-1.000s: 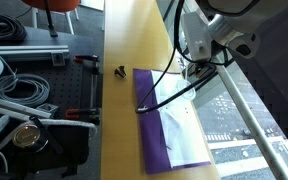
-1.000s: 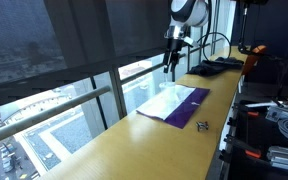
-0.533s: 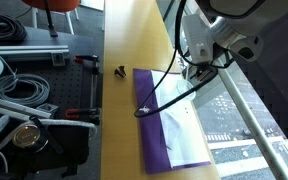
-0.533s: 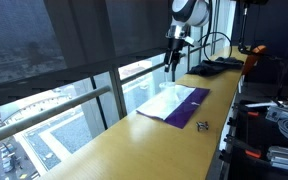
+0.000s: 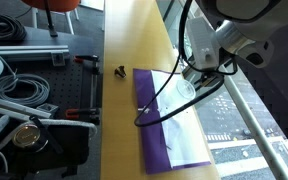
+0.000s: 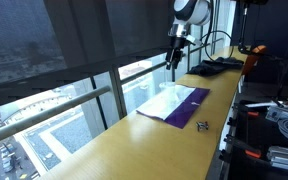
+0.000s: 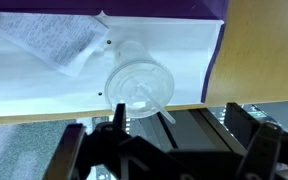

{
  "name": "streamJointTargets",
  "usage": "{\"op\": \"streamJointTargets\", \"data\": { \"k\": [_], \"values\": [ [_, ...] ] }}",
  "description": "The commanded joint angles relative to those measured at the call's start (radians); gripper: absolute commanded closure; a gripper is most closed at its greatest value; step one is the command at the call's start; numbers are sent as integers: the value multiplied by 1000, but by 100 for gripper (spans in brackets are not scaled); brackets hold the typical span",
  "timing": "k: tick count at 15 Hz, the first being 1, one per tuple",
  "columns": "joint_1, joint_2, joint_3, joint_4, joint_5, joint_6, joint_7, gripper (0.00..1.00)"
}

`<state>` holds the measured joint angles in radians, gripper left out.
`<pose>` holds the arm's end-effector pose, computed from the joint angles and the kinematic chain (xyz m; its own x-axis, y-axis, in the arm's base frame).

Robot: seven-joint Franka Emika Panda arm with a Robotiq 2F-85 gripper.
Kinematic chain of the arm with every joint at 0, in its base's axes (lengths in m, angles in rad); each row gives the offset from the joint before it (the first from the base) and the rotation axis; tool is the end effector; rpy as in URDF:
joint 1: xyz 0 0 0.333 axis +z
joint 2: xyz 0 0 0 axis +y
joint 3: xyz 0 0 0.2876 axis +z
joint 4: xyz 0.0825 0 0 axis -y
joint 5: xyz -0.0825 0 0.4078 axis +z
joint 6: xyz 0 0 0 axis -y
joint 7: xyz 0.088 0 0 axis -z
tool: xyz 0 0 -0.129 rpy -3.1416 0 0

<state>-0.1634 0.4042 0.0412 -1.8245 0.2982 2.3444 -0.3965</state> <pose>0.6613 -0.0732 0.2644 0.9827 0.0544 0.1769 0.0891 -0.9768 -0.1948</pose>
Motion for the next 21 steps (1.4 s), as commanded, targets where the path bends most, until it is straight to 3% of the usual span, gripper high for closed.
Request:
{"op": "streamJointTargets", "data": {
  "k": [1, 7, 8, 21],
  "values": [
    [-12, -3, -6, 18, -25, -17, -13, 0],
    [20, -26, -31, -9, -80, 4, 72, 0],
    [-8, -5, -5, 9, -32, -3, 21, 0],
    [3, -5, -14, 9, -58, -3, 52, 0]
  ]
}}
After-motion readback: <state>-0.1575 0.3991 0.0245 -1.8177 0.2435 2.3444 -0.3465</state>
